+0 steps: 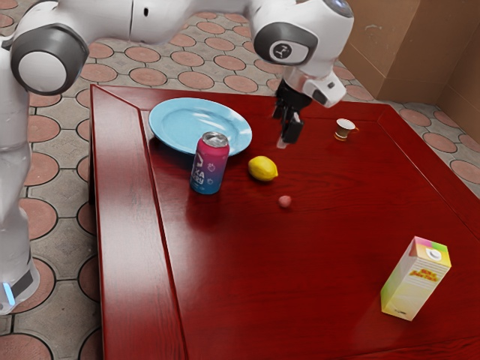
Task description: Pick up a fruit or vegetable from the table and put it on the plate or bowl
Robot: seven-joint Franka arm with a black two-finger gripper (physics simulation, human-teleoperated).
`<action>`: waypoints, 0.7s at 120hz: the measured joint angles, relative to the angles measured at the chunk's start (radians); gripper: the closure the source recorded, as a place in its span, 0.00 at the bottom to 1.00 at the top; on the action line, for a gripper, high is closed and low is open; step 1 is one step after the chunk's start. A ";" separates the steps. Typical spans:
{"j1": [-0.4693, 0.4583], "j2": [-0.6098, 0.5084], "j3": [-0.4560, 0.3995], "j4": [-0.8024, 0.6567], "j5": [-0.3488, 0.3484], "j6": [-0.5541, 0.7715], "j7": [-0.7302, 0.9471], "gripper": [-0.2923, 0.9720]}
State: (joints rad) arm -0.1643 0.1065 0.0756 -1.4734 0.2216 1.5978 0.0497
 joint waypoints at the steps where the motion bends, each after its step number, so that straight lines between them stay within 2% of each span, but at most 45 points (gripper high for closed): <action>1: 0.000 0.000 0.000 0.000 0.000 0.004 0.000 0.23; 41: -0.002 0.003 -0.007 0.000 0.003 0.076 0.008 0.23; 56: 0.000 0.032 -0.005 0.018 -0.020 0.081 0.007 0.23; 69: 0.034 0.197 -0.004 0.218 -0.074 0.024 0.007 0.23; 84: 0.085 0.340 -0.008 0.341 -0.141 -0.033 0.015 0.23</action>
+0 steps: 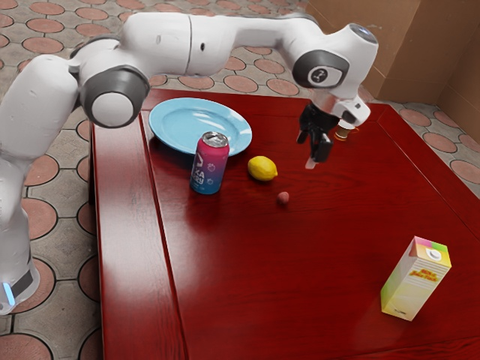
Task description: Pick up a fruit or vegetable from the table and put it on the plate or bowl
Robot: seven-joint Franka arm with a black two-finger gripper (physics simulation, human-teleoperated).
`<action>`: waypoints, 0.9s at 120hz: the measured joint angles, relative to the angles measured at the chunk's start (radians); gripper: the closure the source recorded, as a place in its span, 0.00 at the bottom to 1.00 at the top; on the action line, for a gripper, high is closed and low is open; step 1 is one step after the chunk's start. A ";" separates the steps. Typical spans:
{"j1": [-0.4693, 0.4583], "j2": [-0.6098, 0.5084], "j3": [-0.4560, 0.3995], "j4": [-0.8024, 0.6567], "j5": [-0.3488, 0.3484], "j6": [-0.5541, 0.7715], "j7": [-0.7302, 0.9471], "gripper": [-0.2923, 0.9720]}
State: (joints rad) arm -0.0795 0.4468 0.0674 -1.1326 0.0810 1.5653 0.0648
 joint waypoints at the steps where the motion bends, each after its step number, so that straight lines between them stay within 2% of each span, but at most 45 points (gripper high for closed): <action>1: 0.003 0.008 -0.001 0.007 -0.003 -0.003 0.001 0.23; 13: 0.018 0.050 -0.012 0.042 -0.023 -0.027 0.009 0.23; 36: 0.022 0.059 -0.009 0.032 -0.053 -0.047 0.020 0.23; 53: 0.022 0.051 0.000 -0.058 -0.072 -0.017 0.026 0.23; 108: -0.001 -0.090 0.018 -0.357 -0.094 0.145 0.032 0.23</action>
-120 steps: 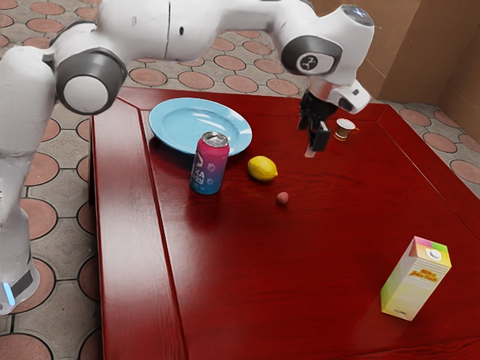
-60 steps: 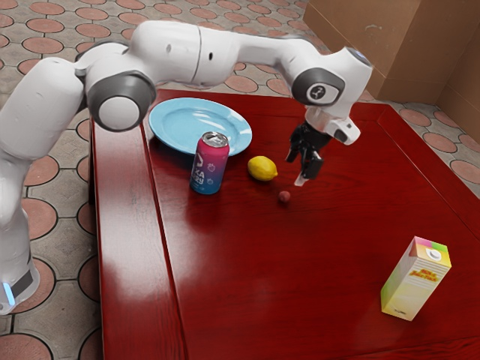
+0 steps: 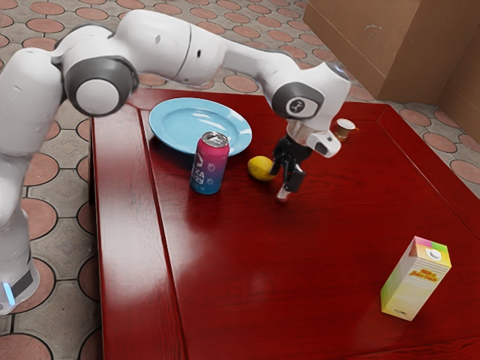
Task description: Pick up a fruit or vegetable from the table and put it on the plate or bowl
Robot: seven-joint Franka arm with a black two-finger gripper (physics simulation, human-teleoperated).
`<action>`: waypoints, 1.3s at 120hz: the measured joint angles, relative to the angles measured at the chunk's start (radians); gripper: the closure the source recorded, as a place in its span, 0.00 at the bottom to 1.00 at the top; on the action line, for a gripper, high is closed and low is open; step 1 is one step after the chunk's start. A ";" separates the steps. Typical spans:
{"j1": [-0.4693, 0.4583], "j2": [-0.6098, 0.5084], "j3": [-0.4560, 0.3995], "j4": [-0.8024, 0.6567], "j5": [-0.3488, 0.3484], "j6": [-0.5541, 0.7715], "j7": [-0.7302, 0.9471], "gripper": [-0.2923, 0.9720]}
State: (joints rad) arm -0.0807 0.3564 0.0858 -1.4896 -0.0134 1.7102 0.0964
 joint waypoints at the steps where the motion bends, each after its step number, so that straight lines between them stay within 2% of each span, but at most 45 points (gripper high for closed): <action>1: -0.001 -0.001 -0.001 -0.001 0.000 0.003 0.000 0.23; 52: 0.019 0.055 -0.007 0.035 0.009 0.119 0.010 0.23; 114: 0.031 0.128 -0.016 0.058 -0.004 0.139 0.020 0.23; 156: 0.038 0.140 -0.019 0.059 -0.007 0.141 0.023 0.24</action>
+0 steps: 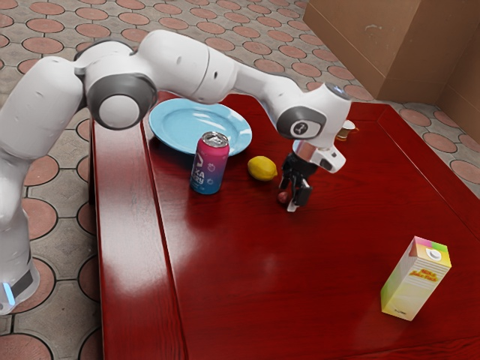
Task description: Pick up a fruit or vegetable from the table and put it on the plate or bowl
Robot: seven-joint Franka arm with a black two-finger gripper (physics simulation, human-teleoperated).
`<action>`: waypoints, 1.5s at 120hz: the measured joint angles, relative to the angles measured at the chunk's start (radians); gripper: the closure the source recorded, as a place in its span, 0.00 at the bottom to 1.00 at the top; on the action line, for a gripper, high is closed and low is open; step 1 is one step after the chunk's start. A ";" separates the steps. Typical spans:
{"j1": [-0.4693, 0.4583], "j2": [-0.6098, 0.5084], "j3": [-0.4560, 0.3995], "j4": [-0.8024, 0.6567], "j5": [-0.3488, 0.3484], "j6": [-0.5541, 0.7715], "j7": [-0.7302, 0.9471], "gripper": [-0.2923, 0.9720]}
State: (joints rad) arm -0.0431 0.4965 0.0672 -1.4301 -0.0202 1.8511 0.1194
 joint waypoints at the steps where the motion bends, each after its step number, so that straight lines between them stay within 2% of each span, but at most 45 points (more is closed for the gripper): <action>1: 0.000 0.000 0.000 0.000 0.000 0.000 0.000 0.25; 32: 0.000 0.003 0.002 0.000 -0.004 0.000 -0.002 0.40; 78: 0.000 0.002 0.006 0.000 -0.004 -0.002 -0.010 0.47; 100: -0.002 -0.004 0.002 0.002 0.003 -0.005 -0.011 0.63; 125: -0.010 -0.014 0.003 0.010 0.012 -0.025 -0.013 0.64; 156: -0.042 -0.144 0.009 0.011 0.045 -0.104 -0.016 0.65; 180: -0.046 -0.292 0.081 -0.064 0.081 -0.148 -0.015 0.64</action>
State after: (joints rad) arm -0.0889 0.2042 0.1484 -1.4937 0.0610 1.7027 0.1042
